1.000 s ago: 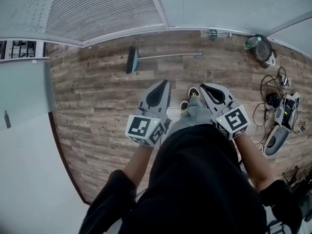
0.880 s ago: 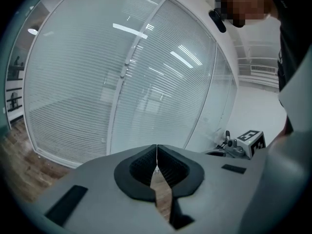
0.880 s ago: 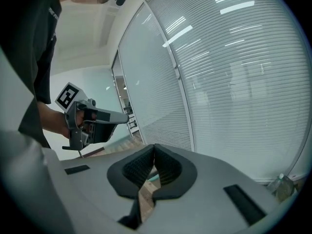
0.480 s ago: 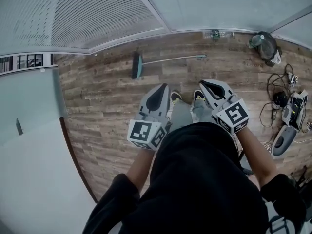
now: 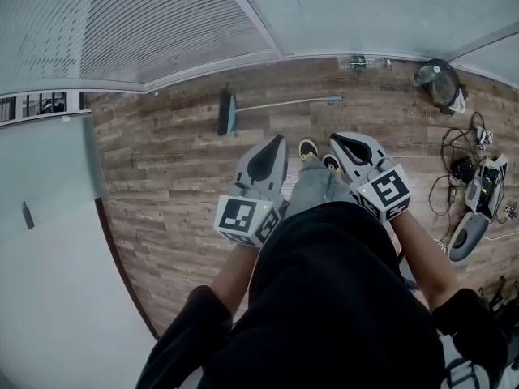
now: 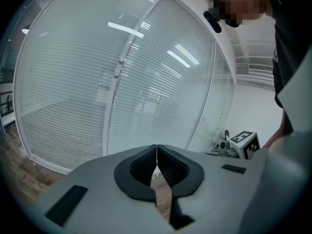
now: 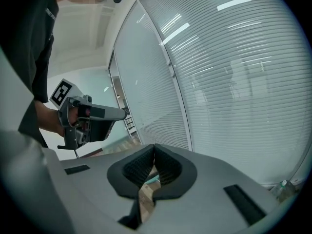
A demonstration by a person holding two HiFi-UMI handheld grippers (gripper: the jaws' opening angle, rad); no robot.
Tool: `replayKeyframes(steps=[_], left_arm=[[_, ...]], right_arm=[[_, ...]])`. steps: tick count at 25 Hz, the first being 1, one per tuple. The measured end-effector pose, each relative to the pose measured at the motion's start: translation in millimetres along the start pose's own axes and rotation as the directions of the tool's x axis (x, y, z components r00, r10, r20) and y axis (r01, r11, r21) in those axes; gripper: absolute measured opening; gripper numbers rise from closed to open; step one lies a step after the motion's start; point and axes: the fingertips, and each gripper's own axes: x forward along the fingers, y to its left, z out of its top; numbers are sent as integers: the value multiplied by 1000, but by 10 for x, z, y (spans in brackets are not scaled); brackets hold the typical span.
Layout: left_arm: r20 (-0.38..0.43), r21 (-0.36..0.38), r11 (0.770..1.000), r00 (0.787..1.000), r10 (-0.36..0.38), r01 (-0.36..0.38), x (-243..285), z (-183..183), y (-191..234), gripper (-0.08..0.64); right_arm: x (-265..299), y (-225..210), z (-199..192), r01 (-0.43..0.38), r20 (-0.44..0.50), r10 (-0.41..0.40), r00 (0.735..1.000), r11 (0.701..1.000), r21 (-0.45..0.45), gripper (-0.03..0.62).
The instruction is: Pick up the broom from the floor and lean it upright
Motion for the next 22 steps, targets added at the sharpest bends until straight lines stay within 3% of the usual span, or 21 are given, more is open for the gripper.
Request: replayKeyframes(steps=[5, 12, 19, 22], left_arm=[[22, -28, 999, 999, 30, -30, -107, 71, 400, 21], [50, -58, 998, 998, 33, -30, -134, 162, 918, 21], [25, -75, 997, 1000, 18, -16, 25, 210, 1133, 21], [0, -37, 999, 1000, -9, 9, 266, 245, 1142, 21]], right_arm=[[327, 28, 166, -1, -17, 0, 1000, 999, -45, 17], [634, -230, 292, 71, -32, -73, 997, 995, -63, 17], [803, -468, 395, 114, -47, -118, 992, 991, -75, 17], [800, -601, 397, 118, -41, -122, 992, 989, -93, 17]])
